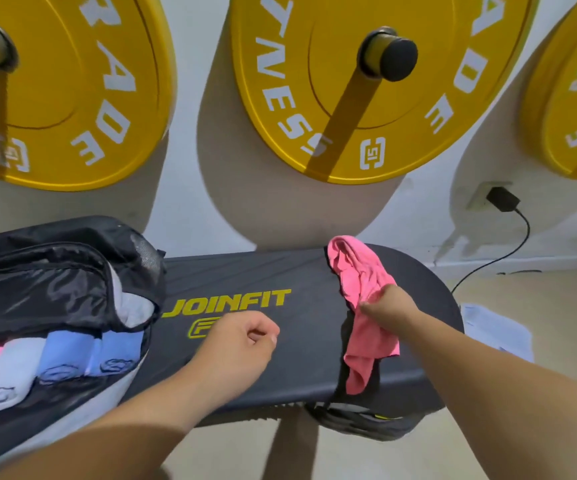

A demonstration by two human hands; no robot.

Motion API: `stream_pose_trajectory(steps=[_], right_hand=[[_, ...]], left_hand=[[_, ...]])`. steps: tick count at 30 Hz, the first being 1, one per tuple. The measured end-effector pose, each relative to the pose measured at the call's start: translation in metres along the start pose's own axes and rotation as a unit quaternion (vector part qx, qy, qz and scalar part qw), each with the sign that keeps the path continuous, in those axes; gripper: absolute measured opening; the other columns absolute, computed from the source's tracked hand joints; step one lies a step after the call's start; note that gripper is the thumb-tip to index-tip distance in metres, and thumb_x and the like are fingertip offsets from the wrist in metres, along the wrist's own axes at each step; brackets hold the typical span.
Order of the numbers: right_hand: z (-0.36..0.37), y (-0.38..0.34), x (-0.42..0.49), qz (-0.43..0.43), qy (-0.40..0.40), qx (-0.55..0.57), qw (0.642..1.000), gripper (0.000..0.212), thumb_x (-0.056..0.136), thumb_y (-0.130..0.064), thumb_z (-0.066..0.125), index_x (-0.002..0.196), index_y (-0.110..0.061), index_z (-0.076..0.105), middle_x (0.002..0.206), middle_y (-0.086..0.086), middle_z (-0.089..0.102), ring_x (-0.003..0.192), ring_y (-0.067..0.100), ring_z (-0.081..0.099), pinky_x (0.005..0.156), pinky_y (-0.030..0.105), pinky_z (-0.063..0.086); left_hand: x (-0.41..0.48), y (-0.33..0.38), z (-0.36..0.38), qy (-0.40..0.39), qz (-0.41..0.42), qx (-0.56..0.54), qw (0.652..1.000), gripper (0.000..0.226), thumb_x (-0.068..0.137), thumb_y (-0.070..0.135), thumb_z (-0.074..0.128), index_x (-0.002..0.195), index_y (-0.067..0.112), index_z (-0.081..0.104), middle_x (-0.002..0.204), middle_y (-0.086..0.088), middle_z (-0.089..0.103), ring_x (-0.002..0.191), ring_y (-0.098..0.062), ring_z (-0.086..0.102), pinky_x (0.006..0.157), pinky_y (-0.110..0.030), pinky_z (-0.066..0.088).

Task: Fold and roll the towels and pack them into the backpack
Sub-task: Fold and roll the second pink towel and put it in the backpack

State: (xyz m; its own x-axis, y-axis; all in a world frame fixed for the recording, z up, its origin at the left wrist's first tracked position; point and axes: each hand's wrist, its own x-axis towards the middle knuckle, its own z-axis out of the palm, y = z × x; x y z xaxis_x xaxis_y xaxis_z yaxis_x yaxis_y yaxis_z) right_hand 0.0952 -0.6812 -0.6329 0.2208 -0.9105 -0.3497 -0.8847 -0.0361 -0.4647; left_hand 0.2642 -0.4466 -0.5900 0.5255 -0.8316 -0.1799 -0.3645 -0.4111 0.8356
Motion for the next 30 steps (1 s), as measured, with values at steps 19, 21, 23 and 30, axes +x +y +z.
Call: stream_pose_trajectory(steps=[19, 21, 23, 30], right_hand=[[-0.060, -0.152, -0.127, -0.161, -0.143, 0.333, 0.918, 0.033, 0.072, 0.002, 0.080, 0.061, -0.014, 0.053, 0.062, 0.009, 0.062, 0.057, 0.018, 0.062, 0.052, 0.023, 0.045], [-0.066, -0.161, -0.155, -0.207, -0.153, 0.299, 0.919, 0.029, 0.073, -0.003, 0.085, 0.071, -0.011, 0.057, 0.063, 0.007, 0.064, 0.053, 0.012, 0.062, 0.049, 0.021, 0.048], [-0.068, -0.160, -0.179, -0.289, -0.127, 0.170, 0.933, 0.035, 0.066, -0.011, 0.090, 0.080, -0.014, 0.058, 0.068, 0.001, 0.062, 0.056, 0.010, 0.054, 0.053, 0.024, 0.048], [-0.079, -0.141, -0.236, -0.331, -0.200, 0.189, 0.902, 0.032, 0.078, -0.023, 0.083, 0.098, -0.012, 0.061, 0.094, 0.019, 0.075, 0.078, 0.024, 0.071, 0.075, 0.043, 0.060]], left_hand=[[-0.024, 0.032, -0.058, 0.085, -0.057, -0.147, 0.984, 0.022, 0.092, 0.035, 0.071, 0.110, 0.024, 0.069, 0.103, 0.007, 0.071, 0.097, -0.008, 0.068, 0.095, -0.039, 0.058], [-0.030, 0.041, -0.069, 0.102, -0.057, -0.144, 0.983, 0.037, 0.088, 0.044, 0.072, 0.120, 0.027, 0.064, 0.115, 0.011, 0.066, 0.107, -0.009, 0.065, 0.099, -0.039, 0.056], [-0.041, 0.049, -0.077, 0.126, -0.017, -0.105, 0.986, 0.046, 0.087, 0.040, 0.073, 0.129, 0.033, 0.056, 0.123, 0.017, 0.058, 0.113, -0.005, 0.060, 0.097, -0.030, 0.051], [-0.085, 0.054, -0.078, 0.038, 0.118, -0.070, 0.990, 0.026, 0.073, 0.018, 0.068, 0.096, 0.030, 0.071, 0.086, 0.007, 0.075, 0.077, -0.008, 0.070, 0.067, -0.024, 0.056]])
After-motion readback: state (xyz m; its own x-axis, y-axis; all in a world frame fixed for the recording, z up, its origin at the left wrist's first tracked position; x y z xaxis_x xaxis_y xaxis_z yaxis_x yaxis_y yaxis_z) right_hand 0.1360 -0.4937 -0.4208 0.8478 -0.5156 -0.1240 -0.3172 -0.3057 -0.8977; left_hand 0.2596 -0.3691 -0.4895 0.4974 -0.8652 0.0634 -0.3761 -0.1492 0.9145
